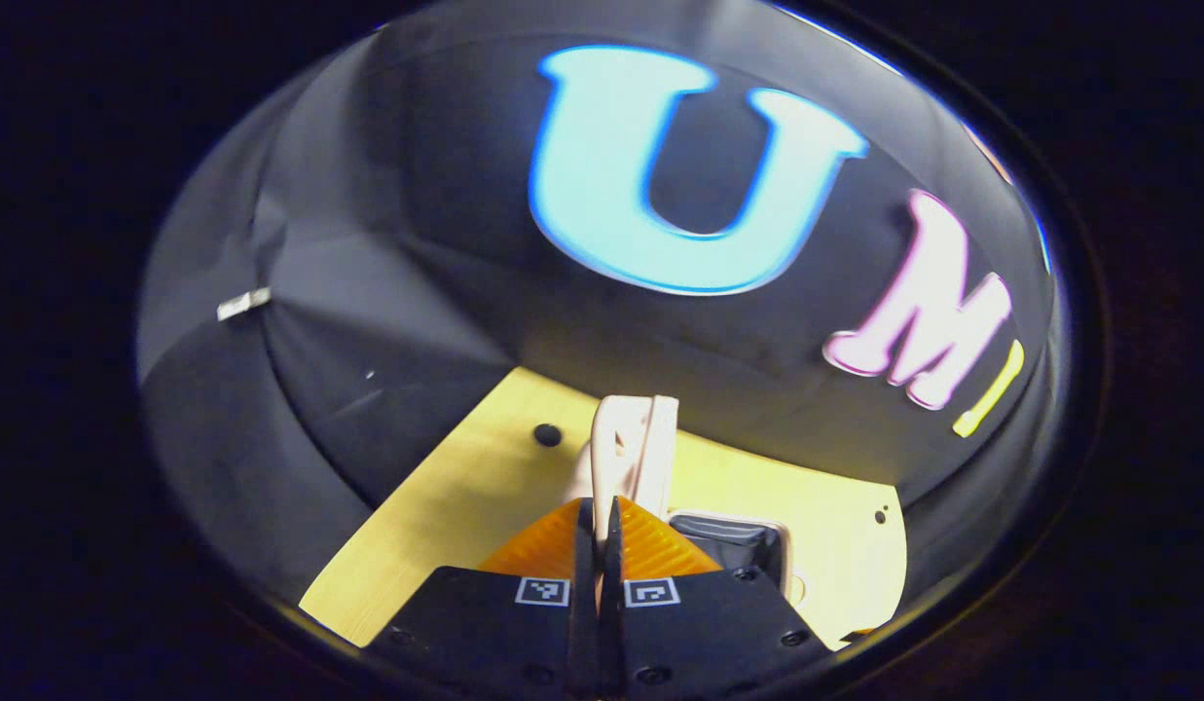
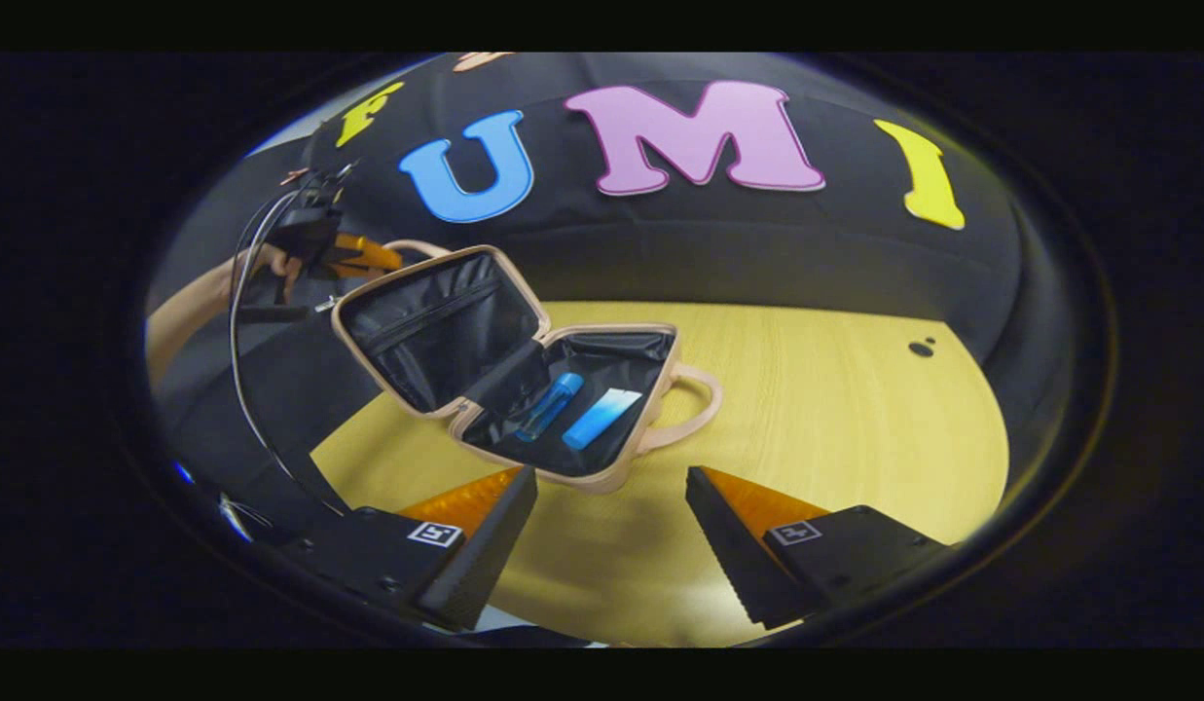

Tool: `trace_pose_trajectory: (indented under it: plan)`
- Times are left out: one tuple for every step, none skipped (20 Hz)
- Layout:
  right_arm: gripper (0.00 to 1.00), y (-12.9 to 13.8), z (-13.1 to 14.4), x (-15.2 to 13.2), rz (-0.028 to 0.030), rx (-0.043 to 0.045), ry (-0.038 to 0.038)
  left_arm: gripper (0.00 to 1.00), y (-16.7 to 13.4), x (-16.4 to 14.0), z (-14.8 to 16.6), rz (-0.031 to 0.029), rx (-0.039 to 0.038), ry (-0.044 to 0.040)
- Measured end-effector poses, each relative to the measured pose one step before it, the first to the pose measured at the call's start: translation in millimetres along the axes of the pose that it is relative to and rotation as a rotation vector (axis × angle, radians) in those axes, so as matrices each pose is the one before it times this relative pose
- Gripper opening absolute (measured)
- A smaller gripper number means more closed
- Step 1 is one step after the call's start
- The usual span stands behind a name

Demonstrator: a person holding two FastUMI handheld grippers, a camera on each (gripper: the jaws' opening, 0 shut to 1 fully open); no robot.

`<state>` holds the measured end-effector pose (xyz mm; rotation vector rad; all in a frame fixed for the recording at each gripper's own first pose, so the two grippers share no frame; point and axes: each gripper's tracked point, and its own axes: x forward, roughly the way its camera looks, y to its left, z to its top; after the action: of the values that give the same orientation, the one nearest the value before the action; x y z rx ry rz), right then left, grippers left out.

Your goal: First open the suitcase, pack the skin care products into it, and then close the suitcase.

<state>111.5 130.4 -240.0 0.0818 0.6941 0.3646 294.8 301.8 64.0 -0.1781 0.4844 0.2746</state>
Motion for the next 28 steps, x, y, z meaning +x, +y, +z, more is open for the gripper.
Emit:
trace_pose_trajectory:
  plan:
    - [0.98, -3.83, 9.62, -5.69, 0.01, -0.03619, -0.02734, 0.06, -27.21, -2.97, -1.13, -0.02485, 0.01392, -0.00488]
    - [0.98, -4.59, 7.53, -4.09, 0.01094, -0.01827, -0.01984, 0.06, -30.84, 2.63, -4.09, -0.03255, 0.00082, -0.00048]
    - [0.97, -5.17, 3.69, -2.96, 0.01118, 0.00227, -0.01216, 0.06, -30.68, 2.1, -7.46, -0.03505, -0.00523, 0.00413]
    - [0.98, -6.67, 4.09, -2.23, 0.005, 0.01325, -0.00859, 0.06, -27.99, 3.07, -11.03, -0.03261, -0.00745, 0.00474]
    - [0.98, -8.6, 4.56, -3.94, 0.00015, 0.01506, -0.00915, 0.06, -24.21, 5.94, -14.44, -0.02604, -0.00883, 0.01349]
    - [0.98, -10.77, 2.66, -2.84, -0.00328, 0.01462, -0.00753, 0.06, -17.71, 4.48, -14.07, -0.022, -0.01017, 0.01121]
    - [0.97, -11.78, 0.33, -4.07, -0.00745, 0.01387, -0.001, 0.06, -15.5, 3.96, -14.68, -0.02235, -0.01579, 0.01142]
    - [0.97, -11.39, -1.29, -3.79, -0.00454, 0.0146, 0.00441, 0.06, -20.19, 10.34, -19.52, -0.0283, -0.02306, 0.01884]
    - [0.97, -10.59, -2.49, -3.98, -0.00587, 0.01726, 0.00509, 0.06, -13.51, 10.65, -18.8, -0.02059, -0.01772, 0.02159]
    - [0.97, -11.1, -1.52, -4.36, -0.01008, 0.01292, 0.00267, 0.06, -8.0, 12.34, -18.21, -0.00965, -0.01232, 0.02487]
    - [0.97, -11.73, -1.66, -4.87, -0.01526, 0.00002, 0.00123, 0.06, -8.31, 15.29, -22.17, -0.00577, -0.00515, 0.02812]
    - [0.98, -12.79, -1.19, -4.9, -0.02416, -0.00891, -0.00049, 0.06, 0.13, 8.29, -18.3, 0.00993, 0.00655, 0.03131]
    - [0.98, -9.43, -2.32, -4.2, -0.02213, -0.0037, -0.00171, 0.06, -3.59, 11.8, -19.0, 0.01128, 0.02414, 0.03692]
    - [0.97, -6.78, 0.6, -2.26, -0.01928, 0.00865, -0.00648, 0.06, -3.49, 13.57, -14.9, 0.02183, 0.03644, 0.03374]
    - [0.98, -5.17, 2.49, -4.98, -0.01312, 0.01589, -0.01047, 0.06, -0.86, 12.24, -12.73, 0.03698, 0.04794, 0.03137]
    - [0.97, -3.32, 2.7, -4.64, -0.01073, 0.01747, -0.01063, 0.06, -3.29, 8.71, -10.32, 0.02879, 0.03905, 0.02419]
    - [0.97, -3.24, 3.13, -5.27, -0.00973, 0.01599, -0.01079, 0.07, -3.91, 9.49, -11.96, 0.0285, 0.02841, 0.01824]
    - [0.97, 1.52, 4.53, -7.71, -0.0067, 0.01215, -0.01152, 0.09, -0.92, 9.08, -8.65, 0.02662, 0.01644, 0.01867]
    - [0.97, -1.4, 4.79, -3.53, -0.00632, 0.00596, -0.01305, 0.1, -1.93, 4.11, -3.73, 0.01611, 0.02281, 0.00078]
    - [0.97, -2.38, 6.23, -3.61, -0.01014, -0.00061, -0.01733, 0.13, -3.23, 2.07, -3.87, 0.00804, 0.02641, -0.0058]
    - [0.97, -1.89, 6.85, -3.06, -0.01188, -0.00133, -0.02076, 0.13, -4.79, -1.9, 0.01, -0.00955, 0.03633, -0.01425]
    - [0.97, -1.6, 6.16, -1.58, -0.00872, 0.00212, -0.01957, 0.24, -11.49, -1.65, 2.29, -0.04281, 0.02277, -0.01639]
    - [0.97, -1.75, 6.25, -3.38, -0.00923, -0.00164, -0.01833, 0.33, -9.78, -2.52, 2.26, -0.0386, -0.00622, -0.02932]
    - [0.97, -1.32, 6.37, -1.0, -0.01223, -0.01051, -0.01839, 0.6, -13.19, -16.53, 9.94, -0.05117, -0.0167, -0.04481]
    - [0.97, -0.11, 8.11, -1.2, -0.01332, -0.00983, -0.01858, 0.65, -7.35, -14.93, 11.47, -0.02158, -0.00712, -0.05232]
    - [0.97, 1.23, 8.92, -1.65, -0.00759, -0.00883, -0.02158, 0.84, -3.48, -18.68, 13.83, -0.00457, 0.00385, -0.0612]
    - [0.97, 2.57, 10.51, -3.37, -0.00726, -0.00638, -0.02357, 0.96, -1.51, -21.22, 16.91, -0.00247, 0.02074, -0.06953]
    - [0.98, 2.92, 10.53, -2.52, -0.00792, -0.0067, -0.02831, 0.95, 0.29, -22.83, 16.04, 0.00891, 0.03272, -0.0757]
